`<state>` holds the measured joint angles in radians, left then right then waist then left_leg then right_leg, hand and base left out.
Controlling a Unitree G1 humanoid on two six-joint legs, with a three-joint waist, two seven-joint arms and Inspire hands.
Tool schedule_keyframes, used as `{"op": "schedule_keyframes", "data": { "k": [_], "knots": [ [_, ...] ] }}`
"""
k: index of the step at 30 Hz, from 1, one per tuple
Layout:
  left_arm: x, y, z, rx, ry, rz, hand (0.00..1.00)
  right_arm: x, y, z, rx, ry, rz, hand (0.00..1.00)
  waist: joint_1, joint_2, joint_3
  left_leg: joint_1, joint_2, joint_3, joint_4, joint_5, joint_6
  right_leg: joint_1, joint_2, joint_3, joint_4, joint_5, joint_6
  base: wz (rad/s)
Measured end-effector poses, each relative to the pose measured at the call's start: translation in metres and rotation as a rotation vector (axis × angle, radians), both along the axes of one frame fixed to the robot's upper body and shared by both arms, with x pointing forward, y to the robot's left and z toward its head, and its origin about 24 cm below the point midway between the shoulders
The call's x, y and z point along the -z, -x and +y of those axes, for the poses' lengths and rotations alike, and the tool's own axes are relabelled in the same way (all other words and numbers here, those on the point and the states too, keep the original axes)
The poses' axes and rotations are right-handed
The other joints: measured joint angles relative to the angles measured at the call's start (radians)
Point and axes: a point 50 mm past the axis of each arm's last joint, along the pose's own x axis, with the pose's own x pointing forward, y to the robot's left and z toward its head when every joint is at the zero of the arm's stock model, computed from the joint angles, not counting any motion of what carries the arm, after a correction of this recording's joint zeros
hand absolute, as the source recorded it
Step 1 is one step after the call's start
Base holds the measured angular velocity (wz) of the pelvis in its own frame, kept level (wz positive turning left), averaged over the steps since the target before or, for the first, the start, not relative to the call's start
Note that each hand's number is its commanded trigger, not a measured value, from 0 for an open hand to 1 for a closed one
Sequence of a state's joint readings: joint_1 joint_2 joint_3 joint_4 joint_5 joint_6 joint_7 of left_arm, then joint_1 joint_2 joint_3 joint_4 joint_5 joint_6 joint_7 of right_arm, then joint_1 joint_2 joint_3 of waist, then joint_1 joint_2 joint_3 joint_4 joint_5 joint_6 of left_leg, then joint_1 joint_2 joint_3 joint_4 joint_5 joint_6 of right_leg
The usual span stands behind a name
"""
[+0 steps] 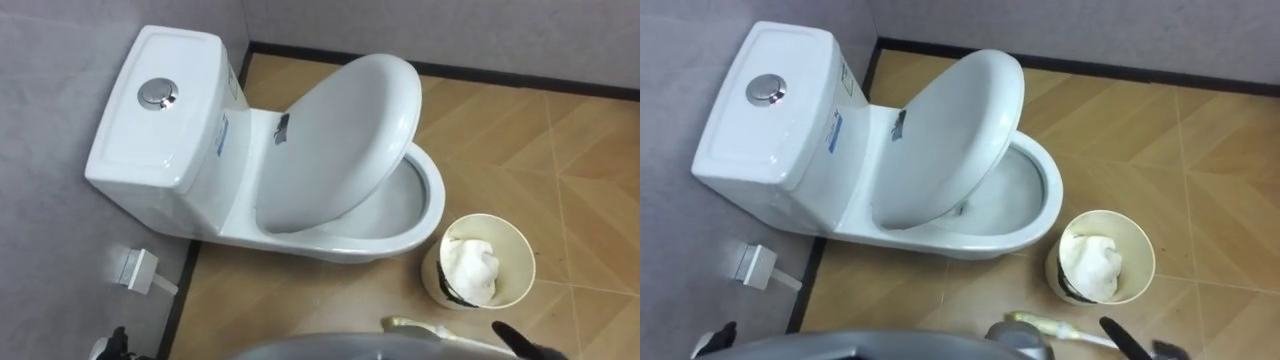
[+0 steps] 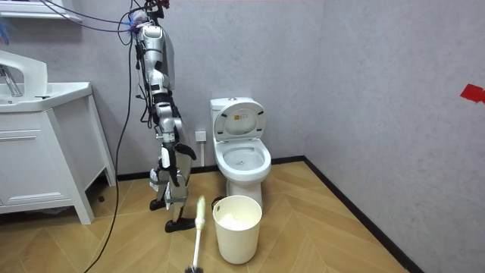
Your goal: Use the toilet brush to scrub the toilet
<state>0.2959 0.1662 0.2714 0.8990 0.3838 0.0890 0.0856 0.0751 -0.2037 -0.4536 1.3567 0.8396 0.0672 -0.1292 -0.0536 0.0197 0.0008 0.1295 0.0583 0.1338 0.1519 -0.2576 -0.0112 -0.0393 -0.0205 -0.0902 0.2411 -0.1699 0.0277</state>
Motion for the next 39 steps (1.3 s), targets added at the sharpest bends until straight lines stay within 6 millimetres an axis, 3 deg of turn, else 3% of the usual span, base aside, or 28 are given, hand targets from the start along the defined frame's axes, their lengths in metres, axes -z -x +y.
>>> {"op": "schedule_keyframes", "data": {
  "k": [5,8,16,22,26,33,34,39],
  "knots": [
    [0.0,-0.004,-0.001,0.013,0.003,-0.006,0.0,-0.002,-0.004,-0.004,-0.048,0.016,0.014,0.0,0.001,-0.001,0.0016,-0.003,0.0,0.0,0.0,0.0,0.0,-0.002,0.0,-0.001,0.001,0.0,0.0,0.0],
    [0.0,-0.007,-0.002,0.023,0.005,-0.01,0.0,-0.003,-0.009,-0.008,-0.137,0.039,0.043,0.0,0.008,0.0,-0.0044,-0.009,0.0,0.001,0.0,0.0,0.0,-0.013,0.001,0.003,0.004,0.001,-0.001,-0.05],
    [0.001,-0.008,-0.002,0.016,0.008,-0.013,0.0,-0.01,-0.047,-0.015,-0.293,0.099,-0.017,0.0,0.015,-0.014,-0.0007,-0.014,0.002,0.001,0.001,0.0,0.0,-0.015,0.002,0.001,-0.002,0.004,-0.003,0.0],
    [0.001,-0.002,-0.002,0.003,0.013,-0.004,0.0,-0.011,-0.053,-0.014,-0.435,0.107,-0.023,0.0,0.033,-0.017,-0.0003,-0.015,0.003,-0.005,0.001,0.0,0.0,-0.012,0.002,-0.003,-0.005,0.005,-0.002,0.0],
    [0.003,0.004,-0.002,-0.005,0.017,0.017,0.0,-0.007,-0.04,-0.009,-0.548,0.079,0.026,0.0,0.036,-0.019,-0.0005,-0.014,0.003,-0.004,0.001,0.0,0.0,-0.01,0.003,-0.004,-0.007,0.005,-0.002,0.0],
    [0.005,0.012,-0.004,-0.011,0.024,0.049,0.0,0.003,0.005,0.008,-0.672,-0.017,0.129,0.0,0.035,-0.031,0.002,-0.002,0.006,0.003,0.0,0.0,0.0,0.008,0.006,-0.002,-0.027,0.007,-0.003,-0.02],
    [0.005,0.015,-0.005,-0.015,0.025,0.059,0.0,0.004,0.013,0.012,-0.685,-0.035,0.149,0.0,0.036,-0.029,0.006,0.005,0.006,0.006,-0.001,0.0,0.0,0.015,0.008,0.006,-0.032,0.007,-0.003,-0.14],
    [0.008,0.009,-0.012,0.004,0.042,0.063,0.0,0.005,0.036,0.019,-0.821,-0.091,0.274,0.0,0.028,-0.026,0.0029,0.008,0.004,0.006,-0.002,0.0,-0.001,0.018,0.007,0.009,-0.036,0.012,0.0,-0.02]
  ]
}}
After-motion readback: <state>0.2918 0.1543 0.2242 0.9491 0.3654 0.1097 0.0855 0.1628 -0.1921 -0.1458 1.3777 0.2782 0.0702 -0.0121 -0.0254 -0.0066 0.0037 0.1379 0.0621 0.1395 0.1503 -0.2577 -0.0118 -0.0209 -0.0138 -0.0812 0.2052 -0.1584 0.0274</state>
